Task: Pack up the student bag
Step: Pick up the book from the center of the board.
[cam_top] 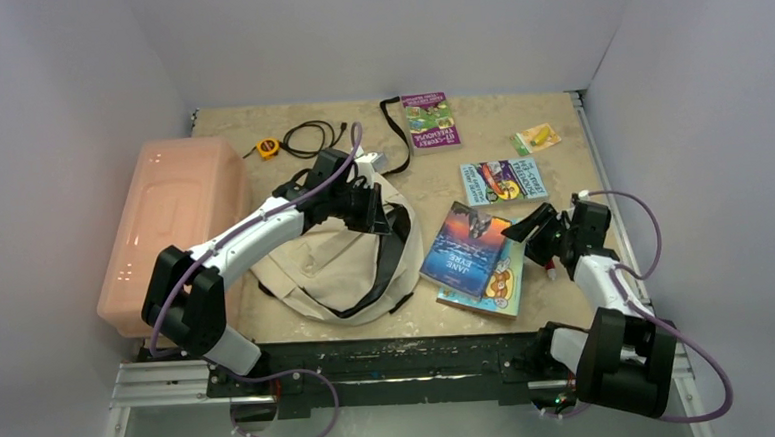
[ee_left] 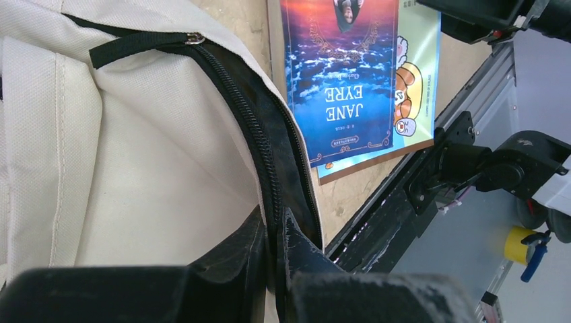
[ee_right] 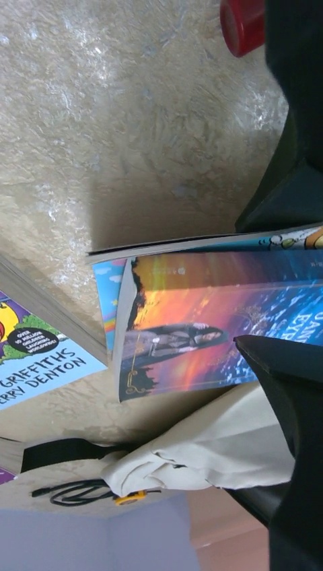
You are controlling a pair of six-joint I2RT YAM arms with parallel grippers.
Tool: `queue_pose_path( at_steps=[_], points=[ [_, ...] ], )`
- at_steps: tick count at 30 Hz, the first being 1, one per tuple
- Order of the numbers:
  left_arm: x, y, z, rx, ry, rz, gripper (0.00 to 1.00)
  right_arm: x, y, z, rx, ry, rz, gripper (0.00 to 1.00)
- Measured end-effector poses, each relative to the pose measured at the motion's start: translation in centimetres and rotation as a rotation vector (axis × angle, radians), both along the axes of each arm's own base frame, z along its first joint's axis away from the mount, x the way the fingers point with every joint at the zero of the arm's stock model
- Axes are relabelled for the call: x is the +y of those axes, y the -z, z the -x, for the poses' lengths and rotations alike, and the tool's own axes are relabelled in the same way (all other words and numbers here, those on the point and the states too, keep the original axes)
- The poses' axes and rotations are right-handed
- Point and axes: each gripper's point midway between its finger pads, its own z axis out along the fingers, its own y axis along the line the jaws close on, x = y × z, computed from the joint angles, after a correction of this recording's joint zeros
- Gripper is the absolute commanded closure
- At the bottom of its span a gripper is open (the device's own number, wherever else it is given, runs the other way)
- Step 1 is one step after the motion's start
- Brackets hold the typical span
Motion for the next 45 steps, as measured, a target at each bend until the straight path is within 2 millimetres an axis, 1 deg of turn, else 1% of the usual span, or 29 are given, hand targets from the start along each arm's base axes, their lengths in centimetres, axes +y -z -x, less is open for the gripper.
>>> queue_pose_path(
  at_steps=[3, 5, 8, 11, 13, 15, 16, 17, 19, 21, 23, 24, 26, 28, 29, 30, 31, 32, 34, 37, 39, 42, 43, 45],
  points=[
    [0.0, 0.0, 0.1, 0.003, 0.004, 0.002, 1.0, 0.0, 0.7, 0.1, -0.016, 0.0, 0.003, 0.81],
    [-0.1, 0.0, 0.1, 0.005, 0.005, 0.004, 1.0, 0.0, 0.9, 0.1, -0.022, -0.001, 0.008, 1.0],
    [-0.1, 0.0, 0.1, 0.006, 0.007, 0.005, 1.0, -0.3, 0.6, 0.0, -0.032, 0.0, 0.031, 1.0],
    [-0.1, 0.0, 0.1, 0.006, 0.007, 0.005, 1.0, -1.5, 0.0, 0.0, -0.007, 0.039, 0.101, 1.0],
    [-0.1, 0.0, 0.1, 0.006, 0.007, 0.005, 1.0, -3.1, -1.0, -0.1, 0.016, 0.092, 0.183, 1.0],
    [-0.1, 0.0, 0.1, 0.007, 0.006, 0.005, 1.0, -5.1, -2.5, -0.4, 0.022, 0.161, 0.278, 1.0],
    [-0.1, 0.0, 0.1, 0.007, 0.006, 0.005, 1.0, -6.2, -3.7, -0.5, 0.015, 0.199, 0.329, 1.0],
    [-0.1, 0.0, 0.1, 0.011, 0.005, 0.003, 0.97, -7.2, -5.0, -0.7, 0.002, 0.229, 0.372, 1.0],
    [-0.2, 0.1, 0.0, 0.021, 0.001, 0.0, 0.83, -8.6, -8.1, -1.1, -0.042, 0.274, 0.446, 1.0],
    [-0.3, 0.3, -0.1, 0.033, -0.001, -0.005, 0.69, -9.3, -11.3, -1.7, -0.1, 0.299, 0.495, 1.0],
    [-0.4, 0.3, -0.2, 0.041, -0.005, -0.005, 0.61, -9.1, -14.7, -2.5, -0.176, 0.302, 0.524, 1.0],
    [-0.4, 0.3, -0.2, 0.043, -0.005, -0.006, 0.6, -8.5, -16.3, -3.0, -0.218, 0.289, 0.527, 1.0],
    [-0.3, 0.3, -0.1, 0.043, -0.005, -0.007, 0.56, -7.1, -18.5, -3.5, -0.277, 0.245, 0.515, 1.0],
    [-0.4, 0.3, -0.2, 0.041, -0.004, -0.005, 0.44, -5.2, -20.6, -4.2, -0.336, 0.171, 0.473, 1.0],
    [-0.4, 0.1, -0.2, 0.036, -0.002, -0.003, 0.34, -4.1, -21.3, -4.6, -0.364, 0.125, 0.444, 1.0],
    [-0.4, -0.2, -0.2, 0.026, 0.003, 0.004, 0.25, -2.8, -21.9, -5.0, -0.393, 0.071, 0.4, 1.0],
    [-0.5, -0.7, -0.2, 0.008, 0.008, 0.016, 0.18, -1.5, -22.2, -5.4, -0.416, 0.013, 0.353, 1.0],
    [-0.5, -1.3, -0.1, -0.012, 0.013, 0.028, 0.14, -0.3, -22.4, -5.6, -0.431, -0.038, 0.304, 1.0],
    [-0.4, -3.1, -0.1, -0.074, 0.019, 0.073, 0.08, 2.2, -22.6, -5.8, -0.455, -0.133, 0.204, 1.0],
    [0.5, -6.5, 0.1, -0.17, 0.006, 0.17, 0.06, 5.5, -23.5, -5.3, -0.489, -0.26, 0.066, 1.0],
    [1.1, -8.8, -0.4, -0.229, -0.021, 0.256, 0.06, 7.8, -24.7, -4.6, -0.526, -0.349, -0.019, 1.0],
    [2.2, -11.8, -2.2, -0.278, -0.076, 0.419, 0.06, 10.9, -27.1, -3.0, -0.587, -0.475, -0.134, 1.0],
    [2.5, -12.3, -2.7, -0.28, -0.089, 0.461, 0.06, 11.8, -27.8, -2.5, -0.606, -0.51, -0.167, 1.0],
    [2.6, -12.7, -3.1, -0.264, -0.095, 0.529, 0.06, 13.2, -29.1, -1.5, -0.632, -0.574, -0.231, 1.0]
  ],
)
